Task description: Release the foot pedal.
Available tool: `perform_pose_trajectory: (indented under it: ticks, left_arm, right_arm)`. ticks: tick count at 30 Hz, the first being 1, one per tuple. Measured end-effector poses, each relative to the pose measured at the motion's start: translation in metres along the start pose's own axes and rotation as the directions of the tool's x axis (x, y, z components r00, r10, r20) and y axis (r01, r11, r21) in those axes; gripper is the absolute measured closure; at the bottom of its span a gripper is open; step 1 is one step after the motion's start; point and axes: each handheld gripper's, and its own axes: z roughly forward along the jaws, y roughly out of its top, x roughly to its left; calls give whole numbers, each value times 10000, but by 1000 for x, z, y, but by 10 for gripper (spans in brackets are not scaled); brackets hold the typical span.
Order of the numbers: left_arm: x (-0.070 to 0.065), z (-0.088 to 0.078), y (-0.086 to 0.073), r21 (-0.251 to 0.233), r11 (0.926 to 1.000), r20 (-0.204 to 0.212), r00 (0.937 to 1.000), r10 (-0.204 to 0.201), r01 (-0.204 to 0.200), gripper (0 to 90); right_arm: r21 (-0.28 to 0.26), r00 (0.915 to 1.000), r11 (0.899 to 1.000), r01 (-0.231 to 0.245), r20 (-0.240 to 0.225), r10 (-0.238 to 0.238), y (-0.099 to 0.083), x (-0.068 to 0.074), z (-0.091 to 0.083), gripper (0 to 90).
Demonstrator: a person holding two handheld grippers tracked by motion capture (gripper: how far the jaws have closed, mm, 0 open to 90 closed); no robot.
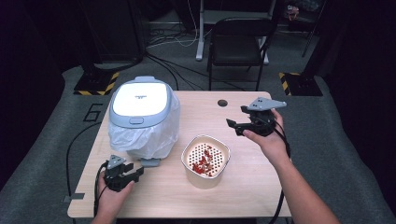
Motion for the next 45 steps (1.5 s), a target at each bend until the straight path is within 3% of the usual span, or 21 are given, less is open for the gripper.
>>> perform_pose_trajectory:
  ticks: [3,6,7,9,12,19,23,29,30,32,35,37,41,45]
  left_arm:
    - [11,-5,-4,-76,10000,-171,9999,-20,19,477]
    - [29,-9,-9,-113,9988,-201,9987,-471,469,479]
    - [29,-9,-9,-113,9988,-201,9987,-471,469,483]
    - [35,-10,-10,-283,9970,-322,9968,-726,717,482]
    - [44,-10,-10,-439,9966,-461,9964,-717,697,474]
    - [61,-8,-15,-253,9942,-667,9921,-1060,1046,465]
    - [67,-6,-17,-129,9951,-731,9924,-991,984,464]
    - [71,-1,-20,-126,9963,-965,9917,-854,846,449]
    - [74,-2,-20,25,9979,-1041,9925,-641,647,439]
    - [74,0,-20,-156,9964,-1033,9911,-840,828,435]
    - [77,2,-22,149,9977,-1024,9926,-646,665,429]
    - [76,5,-22,-15,9971,-1043,9917,-758,761,429]
    - [77,9,-23,-54,9973,-1047,9918,-730,728,428]
    - [77,12,-23,-65,9968,-968,9921,-796,793,422]
  right_arm:
    - [89,9997,9999,-117,205,116,-10,-2,-2,261]
    - [82,9985,9998,-193,517,188,-26,-8,-4,263]
    - [82,9985,9998,-193,517,188,-26,-8,-4,263]
    - [183,9948,9983,-547,868,529,-46,-12,-7,263]
    - [255,9896,9965,-790,1229,753,-64,-15,-10,263]
    - [576,9763,9874,-1476,1680,1361,-105,-20,-13,263]
    - [752,9712,9838,-1628,1882,1463,-122,-21,-12,263]
    - [860,9652,9770,-1950,1937,1756,-139,-20,-9,263]
    - [904,9658,9766,-1954,1908,1756,-140,-19,-8,263]
    - [985,9659,9749,-1999,1871,1791,-145,-17,-5,262]
    - [1081,9667,9748,-1950,1889,1724,-155,-14,1,262]
    - [1104,9658,9742,-1968,1929,1732,-157,-13,3,263]
    - [1144,9672,9733,-1988,1832,1760,-171,-13,10,263]
    - [1317,9742,9743,-1830,1576,1617,-183,-12,15,262]
